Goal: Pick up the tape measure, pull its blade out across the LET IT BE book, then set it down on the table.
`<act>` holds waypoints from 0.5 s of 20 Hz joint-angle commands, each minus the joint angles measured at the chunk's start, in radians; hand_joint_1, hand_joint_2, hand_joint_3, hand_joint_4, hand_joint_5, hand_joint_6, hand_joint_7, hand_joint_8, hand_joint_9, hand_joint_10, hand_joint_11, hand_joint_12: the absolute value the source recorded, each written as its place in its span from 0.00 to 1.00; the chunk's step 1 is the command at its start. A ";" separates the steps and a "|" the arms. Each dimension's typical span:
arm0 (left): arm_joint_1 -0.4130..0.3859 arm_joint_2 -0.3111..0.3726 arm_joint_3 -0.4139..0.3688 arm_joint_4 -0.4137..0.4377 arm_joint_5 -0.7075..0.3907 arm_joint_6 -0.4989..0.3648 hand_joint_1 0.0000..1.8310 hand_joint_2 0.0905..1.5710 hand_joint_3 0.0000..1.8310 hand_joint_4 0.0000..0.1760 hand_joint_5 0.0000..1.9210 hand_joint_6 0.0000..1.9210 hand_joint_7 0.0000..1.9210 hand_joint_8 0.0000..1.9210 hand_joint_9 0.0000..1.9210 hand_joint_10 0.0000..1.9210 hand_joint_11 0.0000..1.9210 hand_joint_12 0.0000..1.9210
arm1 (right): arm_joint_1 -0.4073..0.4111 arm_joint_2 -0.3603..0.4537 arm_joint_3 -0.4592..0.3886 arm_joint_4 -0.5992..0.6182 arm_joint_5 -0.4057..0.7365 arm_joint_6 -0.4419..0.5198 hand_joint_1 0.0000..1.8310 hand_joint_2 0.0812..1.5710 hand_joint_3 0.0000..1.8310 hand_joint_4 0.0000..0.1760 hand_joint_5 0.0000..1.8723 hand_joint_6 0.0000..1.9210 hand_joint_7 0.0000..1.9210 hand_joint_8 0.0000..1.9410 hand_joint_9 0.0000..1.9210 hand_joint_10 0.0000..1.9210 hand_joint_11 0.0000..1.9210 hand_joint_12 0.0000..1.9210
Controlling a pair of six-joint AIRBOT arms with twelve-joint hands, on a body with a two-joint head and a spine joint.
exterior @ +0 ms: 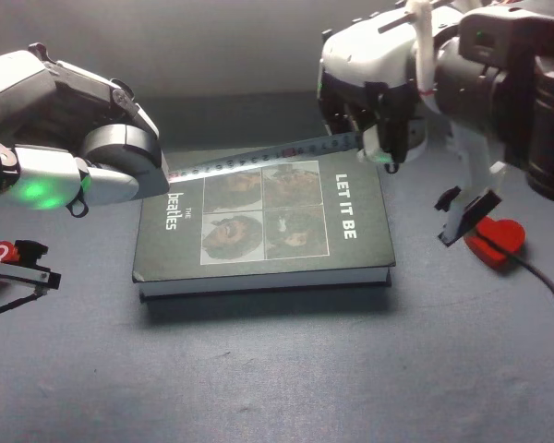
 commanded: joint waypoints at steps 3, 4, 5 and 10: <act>-0.007 0.002 0.009 0.004 -0.114 -0.001 0.75 0.69 0.00 0.00 0.50 0.39 0.50 0.55 0.48 0.69 0.46 0.63 | 0.000 0.031 0.009 -0.075 0.020 -0.026 0.75 0.70 0.00 0.00 0.46 0.54 0.54 0.48 0.47 0.65 0.40 0.62; -0.007 0.002 0.009 0.004 -0.114 -0.001 0.75 0.69 0.00 0.00 0.50 0.39 0.50 0.55 0.48 0.69 0.46 0.63 | -0.001 0.036 0.012 -0.075 0.016 -0.029 0.75 0.70 0.00 0.00 0.46 0.54 0.54 0.48 0.47 0.65 0.40 0.62; -0.007 0.002 0.009 0.003 -0.115 -0.001 0.75 0.69 0.00 0.00 0.50 0.40 0.50 0.54 0.48 0.69 0.46 0.63 | -0.001 0.041 0.014 -0.075 0.012 -0.032 0.75 0.70 0.00 0.00 0.45 0.54 0.54 0.48 0.47 0.65 0.40 0.62; -0.007 0.002 0.008 0.003 -0.117 -0.001 0.75 0.69 0.00 0.00 0.50 0.39 0.50 0.55 0.47 0.69 0.46 0.63 | -0.007 0.071 0.026 -0.075 -0.015 -0.040 0.75 0.70 0.00 0.00 0.45 0.54 0.53 0.48 0.47 0.65 0.41 0.62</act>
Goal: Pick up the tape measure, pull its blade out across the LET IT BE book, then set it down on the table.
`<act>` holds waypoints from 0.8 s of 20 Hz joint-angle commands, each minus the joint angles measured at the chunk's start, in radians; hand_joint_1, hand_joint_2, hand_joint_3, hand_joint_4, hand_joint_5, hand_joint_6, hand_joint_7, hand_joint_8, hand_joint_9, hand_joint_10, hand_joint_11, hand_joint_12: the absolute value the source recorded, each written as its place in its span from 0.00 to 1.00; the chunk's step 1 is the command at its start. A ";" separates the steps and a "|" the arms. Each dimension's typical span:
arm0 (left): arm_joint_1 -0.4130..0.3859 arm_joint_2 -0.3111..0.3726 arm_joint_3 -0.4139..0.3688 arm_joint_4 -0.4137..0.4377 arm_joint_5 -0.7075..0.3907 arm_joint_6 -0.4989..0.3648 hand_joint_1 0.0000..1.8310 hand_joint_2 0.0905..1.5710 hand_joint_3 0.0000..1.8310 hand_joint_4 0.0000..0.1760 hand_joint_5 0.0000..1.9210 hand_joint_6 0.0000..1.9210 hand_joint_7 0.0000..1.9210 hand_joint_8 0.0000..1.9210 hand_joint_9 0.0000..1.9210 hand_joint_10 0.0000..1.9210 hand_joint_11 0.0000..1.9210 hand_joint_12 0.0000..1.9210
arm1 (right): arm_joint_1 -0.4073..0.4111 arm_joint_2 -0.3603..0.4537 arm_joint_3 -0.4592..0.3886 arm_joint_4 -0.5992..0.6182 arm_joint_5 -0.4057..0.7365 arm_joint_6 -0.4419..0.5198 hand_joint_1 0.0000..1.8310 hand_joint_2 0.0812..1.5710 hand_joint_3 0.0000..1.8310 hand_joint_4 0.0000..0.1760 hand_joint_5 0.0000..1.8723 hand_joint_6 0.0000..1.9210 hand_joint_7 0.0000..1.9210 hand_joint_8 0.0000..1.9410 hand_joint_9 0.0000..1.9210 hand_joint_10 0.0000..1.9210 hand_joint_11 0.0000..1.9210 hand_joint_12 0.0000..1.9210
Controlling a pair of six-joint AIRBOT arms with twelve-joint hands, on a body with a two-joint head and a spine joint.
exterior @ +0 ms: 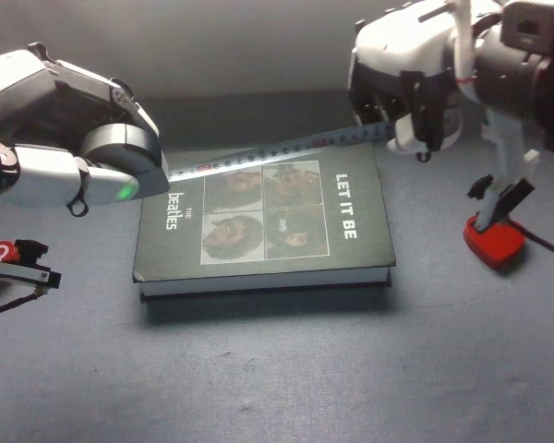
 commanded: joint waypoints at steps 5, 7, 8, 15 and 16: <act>-0.007 0.002 0.010 0.002 -0.113 -0.001 0.75 0.70 0.00 0.00 0.50 0.40 0.50 0.55 0.47 0.70 0.45 0.64 | -0.003 0.043 0.033 -0.072 0.003 -0.037 0.75 0.70 0.00 0.00 0.45 0.54 0.53 0.48 0.47 0.65 0.40 0.62; -0.007 0.002 0.010 0.003 -0.113 -0.001 0.75 0.69 0.00 0.00 0.50 0.39 0.50 0.55 0.47 0.69 0.46 0.65 | -0.006 0.050 0.043 -0.073 -0.007 -0.043 0.75 0.70 0.00 0.00 0.45 0.54 0.53 0.48 0.47 0.65 0.40 0.62; -0.007 0.002 0.010 0.003 -0.113 -0.001 0.75 0.69 0.00 0.00 0.50 0.39 0.50 0.55 0.47 0.69 0.47 0.65 | -0.007 0.055 0.049 -0.073 -0.013 -0.046 0.75 0.70 0.00 0.00 0.45 0.54 0.53 0.48 0.47 0.65 0.40 0.62; -0.007 0.002 0.009 0.003 -0.115 -0.001 0.75 0.69 0.00 0.00 0.51 0.38 0.50 0.54 0.47 0.69 0.46 0.65 | -0.008 0.081 0.081 -0.074 -0.051 -0.059 0.67 0.69 0.00 0.00 0.48 0.54 0.56 0.48 0.56 0.30 0.40 0.61; -0.007 0.002 0.010 0.003 -0.115 -0.001 0.75 0.70 0.00 0.00 0.49 0.40 0.50 0.54 0.47 0.70 0.46 0.65 | -0.010 0.084 0.085 -0.075 -0.056 -0.059 0.73 0.69 0.00 0.00 0.47 0.53 0.55 0.46 0.50 0.55 0.40 0.61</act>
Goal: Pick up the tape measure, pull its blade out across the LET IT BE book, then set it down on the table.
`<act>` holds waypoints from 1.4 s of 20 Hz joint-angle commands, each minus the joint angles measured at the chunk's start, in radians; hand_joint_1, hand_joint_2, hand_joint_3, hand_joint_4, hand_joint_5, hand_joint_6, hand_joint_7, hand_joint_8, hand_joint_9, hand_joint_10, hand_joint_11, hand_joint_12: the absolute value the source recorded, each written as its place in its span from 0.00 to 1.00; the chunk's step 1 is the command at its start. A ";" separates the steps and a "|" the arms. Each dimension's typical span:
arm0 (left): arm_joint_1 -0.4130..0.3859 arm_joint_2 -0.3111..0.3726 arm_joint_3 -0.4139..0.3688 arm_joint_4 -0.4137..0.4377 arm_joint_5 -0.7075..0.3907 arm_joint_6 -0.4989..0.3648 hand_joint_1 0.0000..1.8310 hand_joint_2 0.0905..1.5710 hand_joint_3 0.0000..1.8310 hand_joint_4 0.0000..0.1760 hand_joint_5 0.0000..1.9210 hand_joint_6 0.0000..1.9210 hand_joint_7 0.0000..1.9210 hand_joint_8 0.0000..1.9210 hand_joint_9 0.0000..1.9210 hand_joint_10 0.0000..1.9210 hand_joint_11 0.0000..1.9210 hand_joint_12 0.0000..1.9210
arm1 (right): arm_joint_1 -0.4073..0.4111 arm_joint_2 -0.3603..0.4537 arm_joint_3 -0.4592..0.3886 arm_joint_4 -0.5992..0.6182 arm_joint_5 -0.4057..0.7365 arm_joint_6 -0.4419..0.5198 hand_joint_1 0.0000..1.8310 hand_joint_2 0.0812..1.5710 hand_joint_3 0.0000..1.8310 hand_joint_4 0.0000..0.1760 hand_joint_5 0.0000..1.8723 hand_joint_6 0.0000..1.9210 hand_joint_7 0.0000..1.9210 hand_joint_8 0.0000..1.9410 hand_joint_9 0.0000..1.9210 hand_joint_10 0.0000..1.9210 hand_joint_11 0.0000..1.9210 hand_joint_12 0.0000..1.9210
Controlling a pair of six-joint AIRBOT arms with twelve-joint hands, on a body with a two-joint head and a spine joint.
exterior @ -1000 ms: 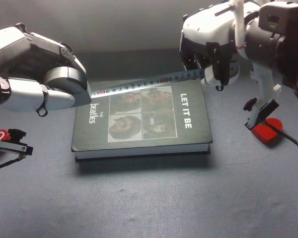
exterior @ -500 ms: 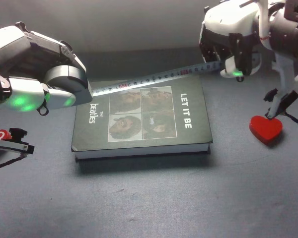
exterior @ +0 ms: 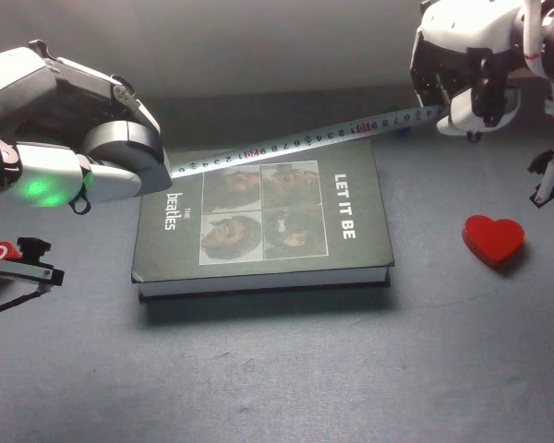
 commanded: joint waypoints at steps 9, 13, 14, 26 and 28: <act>-0.008 0.006 0.012 0.005 -0.107 0.000 0.75 0.69 0.00 0.00 0.50 0.39 0.50 0.54 0.47 0.69 0.46 0.66 | 0.002 0.016 0.013 -0.072 0.028 -0.023 0.75 0.70 0.00 0.00 0.44 0.56 0.52 0.49 0.48 0.65 0.40 0.62; -0.010 0.006 0.012 0.005 -0.107 0.000 0.75 0.69 0.00 0.00 0.50 0.39 0.51 0.54 0.47 0.69 0.46 0.66 | 0.001 0.014 0.010 -0.072 0.028 -0.019 0.75 0.70 0.00 0.00 0.45 0.55 0.52 0.48 0.48 0.65 0.42 0.62; -0.010 0.006 0.012 0.005 -0.107 0.000 0.75 0.69 0.00 0.00 0.51 0.38 0.50 0.54 0.47 0.69 0.46 0.66 | 0.001 0.014 0.008 -0.072 0.027 -0.018 0.75 0.70 0.00 0.00 0.45 0.55 0.52 0.48 0.48 0.65 0.41 0.62; -0.009 0.006 0.012 0.003 -0.107 0.000 0.75 0.70 0.00 0.00 0.50 0.39 0.49 0.56 0.47 0.70 0.46 0.66 | -0.005 0.011 -0.048 -0.071 0.040 -0.008 0.18 0.69 0.00 0.41 0.04 0.00 0.03 0.00 0.03 0.00 0.00 0.21; -0.009 0.006 0.012 0.003 -0.107 0.000 0.75 0.70 0.00 0.00 0.50 0.39 0.50 0.55 0.47 0.70 0.46 0.66 | -0.010 0.015 -0.081 -0.071 0.045 -0.011 0.14 0.67 0.00 0.58 0.00 0.00 0.00 0.00 0.00 0.00 0.00 0.12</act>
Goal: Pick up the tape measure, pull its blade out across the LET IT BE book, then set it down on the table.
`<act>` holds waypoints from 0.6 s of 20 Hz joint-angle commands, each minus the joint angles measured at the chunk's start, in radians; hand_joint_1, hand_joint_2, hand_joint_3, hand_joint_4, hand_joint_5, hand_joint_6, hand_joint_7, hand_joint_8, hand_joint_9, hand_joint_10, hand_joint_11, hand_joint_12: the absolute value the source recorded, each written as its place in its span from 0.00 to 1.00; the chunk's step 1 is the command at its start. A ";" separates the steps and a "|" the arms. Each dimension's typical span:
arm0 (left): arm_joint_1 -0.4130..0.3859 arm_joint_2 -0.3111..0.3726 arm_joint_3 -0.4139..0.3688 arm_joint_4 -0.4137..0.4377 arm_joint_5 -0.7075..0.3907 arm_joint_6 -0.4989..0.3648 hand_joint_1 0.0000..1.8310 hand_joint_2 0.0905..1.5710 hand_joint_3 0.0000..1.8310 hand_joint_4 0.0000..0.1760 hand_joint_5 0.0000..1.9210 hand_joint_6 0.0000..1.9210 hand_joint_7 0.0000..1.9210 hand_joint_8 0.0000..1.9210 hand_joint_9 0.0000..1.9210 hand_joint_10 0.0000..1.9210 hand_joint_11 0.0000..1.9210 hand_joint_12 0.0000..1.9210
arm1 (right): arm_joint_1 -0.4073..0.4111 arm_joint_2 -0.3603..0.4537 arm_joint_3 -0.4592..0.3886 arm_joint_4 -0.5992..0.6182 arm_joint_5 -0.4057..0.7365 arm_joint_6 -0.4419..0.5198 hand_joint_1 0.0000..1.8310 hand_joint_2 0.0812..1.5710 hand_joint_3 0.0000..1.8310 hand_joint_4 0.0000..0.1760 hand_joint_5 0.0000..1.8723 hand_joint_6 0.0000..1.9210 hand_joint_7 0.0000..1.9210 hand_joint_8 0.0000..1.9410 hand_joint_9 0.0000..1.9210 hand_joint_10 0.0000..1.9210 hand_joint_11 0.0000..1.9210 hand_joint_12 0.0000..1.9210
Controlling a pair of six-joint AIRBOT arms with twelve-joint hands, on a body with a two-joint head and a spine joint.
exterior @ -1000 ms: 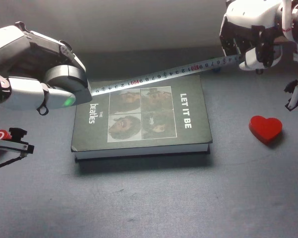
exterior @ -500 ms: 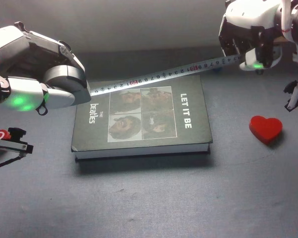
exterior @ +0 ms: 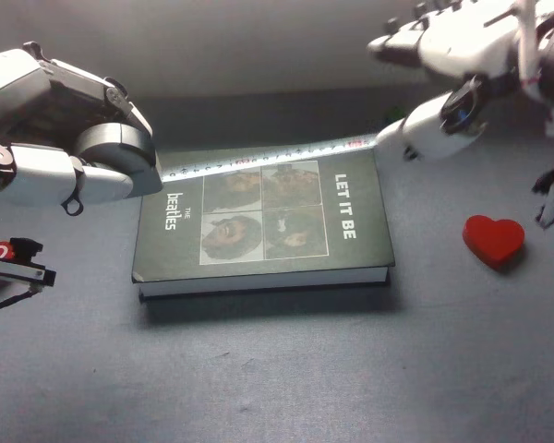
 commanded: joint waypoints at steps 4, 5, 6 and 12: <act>-0.004 0.006 0.003 0.014 -0.115 -0.012 0.75 0.70 0.00 0.00 0.50 0.39 0.50 0.55 0.47 0.70 0.46 0.66 | 0.015 0.015 -0.057 -0.058 0.006 -0.001 0.09 0.64 0.00 0.62 0.00 0.00 0.00 0.00 0.00 0.00 0.00 0.05; -0.002 0.006 0.005 0.026 -0.111 -0.020 0.75 0.70 0.00 0.00 0.50 0.39 0.49 0.55 0.47 0.70 0.46 0.66 | 0.021 0.020 -0.074 -0.058 0.009 0.000 0.09 0.63 0.00 0.62 0.00 0.00 0.00 0.00 0.00 0.00 0.00 0.05; -0.001 0.006 0.009 0.042 -0.103 -0.037 0.75 0.69 0.00 0.00 0.51 0.37 0.50 0.55 0.48 0.69 0.47 0.66 | 0.027 0.027 -0.092 -0.058 0.014 0.006 0.08 0.63 0.00 0.62 0.00 0.00 0.00 0.00 0.00 0.00 0.00 0.05; 0.062 -0.015 0.091 0.285 -0.112 -0.304 0.75 0.69 0.00 0.00 0.52 0.36 0.49 0.55 0.49 0.68 0.47 0.63 | 0.035 0.084 -0.214 -0.112 0.000 0.200 0.02 0.64 0.00 0.62 0.00 0.00 0.00 0.00 0.00 0.00 0.00 0.05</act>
